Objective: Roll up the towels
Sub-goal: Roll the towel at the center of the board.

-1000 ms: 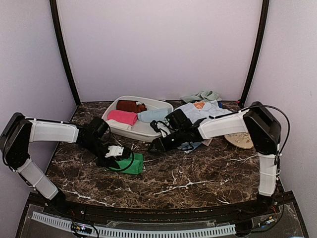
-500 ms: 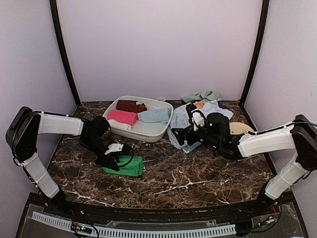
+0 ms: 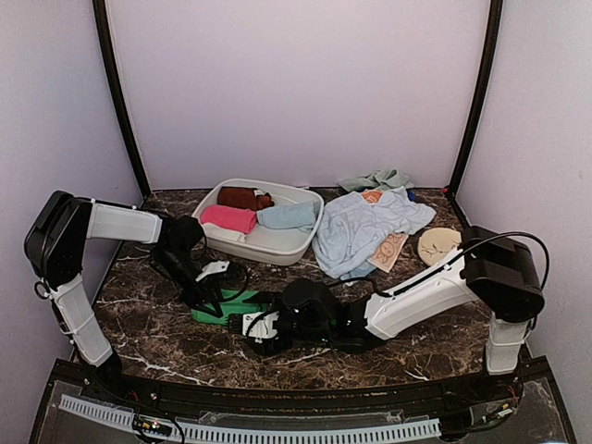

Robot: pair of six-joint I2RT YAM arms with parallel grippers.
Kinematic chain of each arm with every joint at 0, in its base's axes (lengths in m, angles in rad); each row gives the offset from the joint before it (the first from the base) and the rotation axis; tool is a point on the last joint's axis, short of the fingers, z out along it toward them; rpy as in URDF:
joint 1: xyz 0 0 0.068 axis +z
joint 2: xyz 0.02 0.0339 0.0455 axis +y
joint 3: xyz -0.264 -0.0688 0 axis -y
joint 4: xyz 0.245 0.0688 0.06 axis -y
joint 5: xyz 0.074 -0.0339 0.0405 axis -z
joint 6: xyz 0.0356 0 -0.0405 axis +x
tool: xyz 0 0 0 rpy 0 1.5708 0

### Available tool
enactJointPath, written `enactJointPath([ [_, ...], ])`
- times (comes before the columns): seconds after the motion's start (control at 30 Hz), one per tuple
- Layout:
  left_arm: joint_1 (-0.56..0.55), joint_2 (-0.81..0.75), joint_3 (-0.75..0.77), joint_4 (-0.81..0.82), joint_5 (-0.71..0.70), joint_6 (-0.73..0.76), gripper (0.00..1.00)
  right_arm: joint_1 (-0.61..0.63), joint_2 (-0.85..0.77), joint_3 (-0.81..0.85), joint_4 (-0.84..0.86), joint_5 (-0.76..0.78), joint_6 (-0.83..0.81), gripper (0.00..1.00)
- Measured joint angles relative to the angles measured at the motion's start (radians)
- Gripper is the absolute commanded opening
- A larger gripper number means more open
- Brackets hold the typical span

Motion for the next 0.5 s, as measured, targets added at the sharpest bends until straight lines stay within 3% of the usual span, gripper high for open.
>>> enactJointPath([
  [0.23,0.002,0.014,0.018,-0.021,0.005,-0.012,0.32,0.009,0.192,0.248,-0.076,-0.019,-0.118,0.68],
  [0.5,0.002,0.006,0.009,-0.014,0.006,-0.025,0.46,-0.038,0.327,0.362,-0.143,-0.047,-0.138,0.55],
])
